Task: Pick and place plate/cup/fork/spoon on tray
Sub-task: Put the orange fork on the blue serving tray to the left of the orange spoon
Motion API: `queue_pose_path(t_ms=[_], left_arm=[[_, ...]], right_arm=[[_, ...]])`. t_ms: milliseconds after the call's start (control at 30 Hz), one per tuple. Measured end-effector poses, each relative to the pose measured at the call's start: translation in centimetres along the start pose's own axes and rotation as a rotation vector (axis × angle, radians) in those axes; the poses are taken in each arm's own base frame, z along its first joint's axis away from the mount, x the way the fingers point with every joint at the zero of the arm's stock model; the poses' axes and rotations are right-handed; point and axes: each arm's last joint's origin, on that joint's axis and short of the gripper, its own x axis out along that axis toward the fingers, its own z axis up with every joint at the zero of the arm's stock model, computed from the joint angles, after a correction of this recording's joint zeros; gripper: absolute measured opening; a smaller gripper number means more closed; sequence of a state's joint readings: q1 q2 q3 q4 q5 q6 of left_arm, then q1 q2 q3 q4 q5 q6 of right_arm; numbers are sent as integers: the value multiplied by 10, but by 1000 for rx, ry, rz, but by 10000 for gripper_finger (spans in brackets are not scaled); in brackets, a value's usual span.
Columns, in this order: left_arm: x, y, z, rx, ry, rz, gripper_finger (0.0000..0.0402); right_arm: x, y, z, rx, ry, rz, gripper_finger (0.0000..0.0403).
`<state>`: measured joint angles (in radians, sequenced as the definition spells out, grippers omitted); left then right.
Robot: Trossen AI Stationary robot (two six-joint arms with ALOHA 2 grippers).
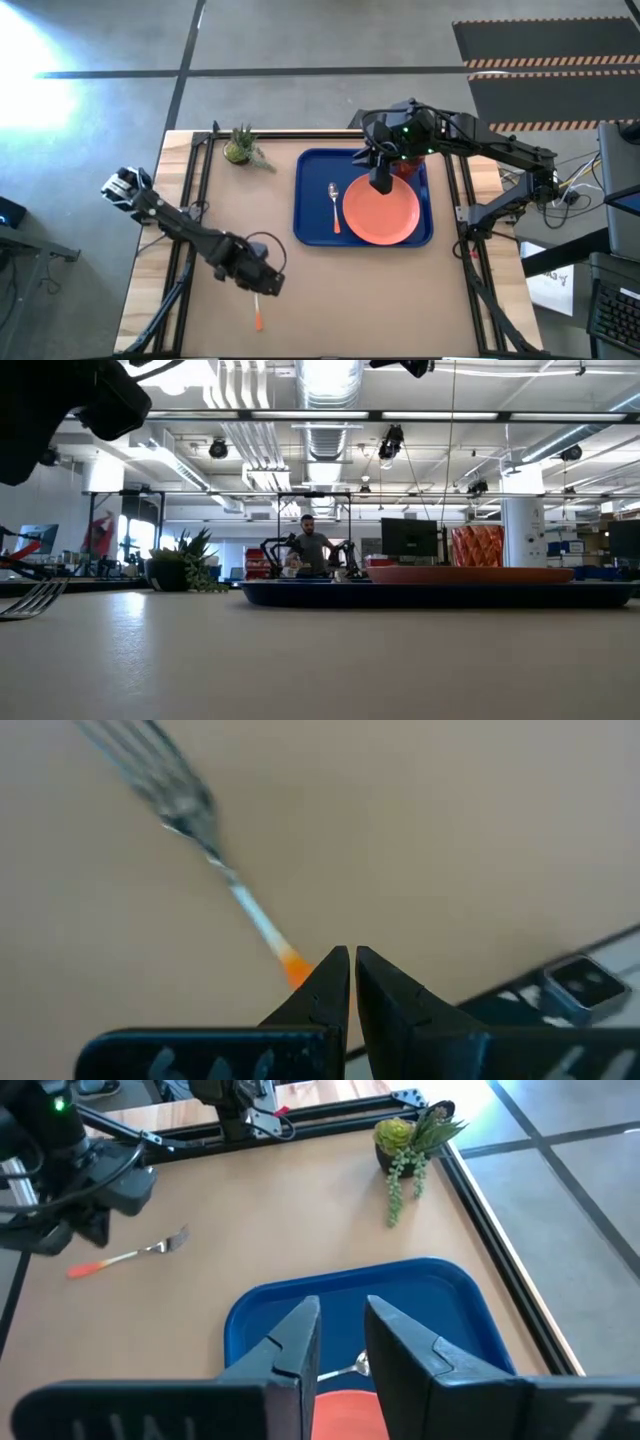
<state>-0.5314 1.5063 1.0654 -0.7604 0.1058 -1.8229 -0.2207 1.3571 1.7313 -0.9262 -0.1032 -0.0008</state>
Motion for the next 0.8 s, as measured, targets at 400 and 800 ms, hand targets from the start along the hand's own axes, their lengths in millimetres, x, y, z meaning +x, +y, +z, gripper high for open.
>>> queue_pose_path(t_ms=[400, 800], left_arm=[[21, 2, -14, 78, 105, 108, 7], [23, 5, -13, 18, 68, 112, 109]], right_arm=[[0, 0, 0, -19, -5, 0, 68], [1, 0, -1, -40, 1, 1, 73]])
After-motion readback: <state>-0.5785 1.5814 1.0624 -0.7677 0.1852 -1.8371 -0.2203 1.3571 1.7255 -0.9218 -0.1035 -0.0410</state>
